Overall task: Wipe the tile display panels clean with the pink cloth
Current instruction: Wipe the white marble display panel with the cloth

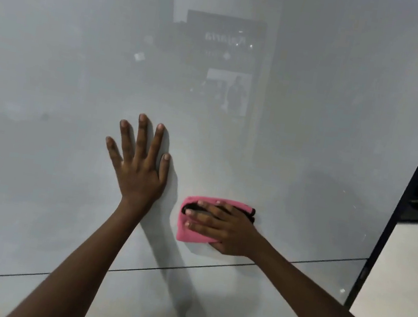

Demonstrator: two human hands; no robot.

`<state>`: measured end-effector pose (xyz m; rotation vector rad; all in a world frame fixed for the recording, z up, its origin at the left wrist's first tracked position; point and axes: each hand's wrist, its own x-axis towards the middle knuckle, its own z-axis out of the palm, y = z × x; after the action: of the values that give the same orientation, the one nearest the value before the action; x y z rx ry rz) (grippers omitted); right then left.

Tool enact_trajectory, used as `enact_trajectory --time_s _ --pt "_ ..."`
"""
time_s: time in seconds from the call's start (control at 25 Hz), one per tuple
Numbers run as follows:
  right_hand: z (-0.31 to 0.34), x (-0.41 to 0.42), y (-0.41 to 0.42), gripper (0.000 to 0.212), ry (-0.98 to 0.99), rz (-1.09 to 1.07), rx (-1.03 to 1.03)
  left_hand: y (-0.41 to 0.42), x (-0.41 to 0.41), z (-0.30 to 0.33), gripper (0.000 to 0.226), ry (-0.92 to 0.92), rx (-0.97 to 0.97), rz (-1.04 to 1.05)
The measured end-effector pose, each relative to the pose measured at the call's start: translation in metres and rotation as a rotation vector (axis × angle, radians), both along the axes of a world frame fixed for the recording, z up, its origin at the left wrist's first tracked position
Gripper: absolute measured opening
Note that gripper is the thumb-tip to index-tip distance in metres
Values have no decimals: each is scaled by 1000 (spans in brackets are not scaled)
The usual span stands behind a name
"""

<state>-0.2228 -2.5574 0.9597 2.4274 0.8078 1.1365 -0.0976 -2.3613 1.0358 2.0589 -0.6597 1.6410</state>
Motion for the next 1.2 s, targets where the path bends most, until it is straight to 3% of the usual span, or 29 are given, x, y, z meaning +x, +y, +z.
enact_trajectory --time_s 0.08,0.16,0.24,0.32,0.4,0.48,0.56,0.68,0.76,0.84,0.92,1.04,1.12,1.2 --pt "31 -2 -22 48 -79 32 -59 1 -5 -1 54 25 -9 -28" --pt "118 -6 -46 46 -255 -41 304 4 -9 12 55 4 -6 -80" --pt "217 -11 -83 61 -467 -42 743 6 -8 48 55 -37 -15 -81" --pt "292 -23 -115 71 -702 -68 1054 8 -4 87 57 -23 -75 -79" --pt "332 -24 -129 71 -776 -134 1099 6 5 103 59 -39 -87 -20" --pt "321 -12 -95 61 -792 -50 1090 3 10 98 60 -60 -70 22" --pt "252 8 -40 43 -795 -30 827 2 11 95 60 -76 -54 39" --pt "143 10 13 42 -394 -61 -26 6 9 99 61 -48 -32 52" --pt "156 14 -14 50 -293 -2 -168 7 4 103 63 -46 -36 22" --pt "215 17 -38 49 -393 -11 42 6 -5 125 65 -101 4 -22" --pt "293 9 -68 51 -557 -85 400 5 -5 170 65 -165 9 -15" --pt "399 -17 -121 64 -749 -151 789 8 9 224 66 -99 -48 -8" --pt "436 -21 -131 73 -810 -188 1051 7 19 226 66 -89 -45 27" --pt "426 -9 -92 69 -845 -164 1082 4 23 222 66 -114 -32 48"
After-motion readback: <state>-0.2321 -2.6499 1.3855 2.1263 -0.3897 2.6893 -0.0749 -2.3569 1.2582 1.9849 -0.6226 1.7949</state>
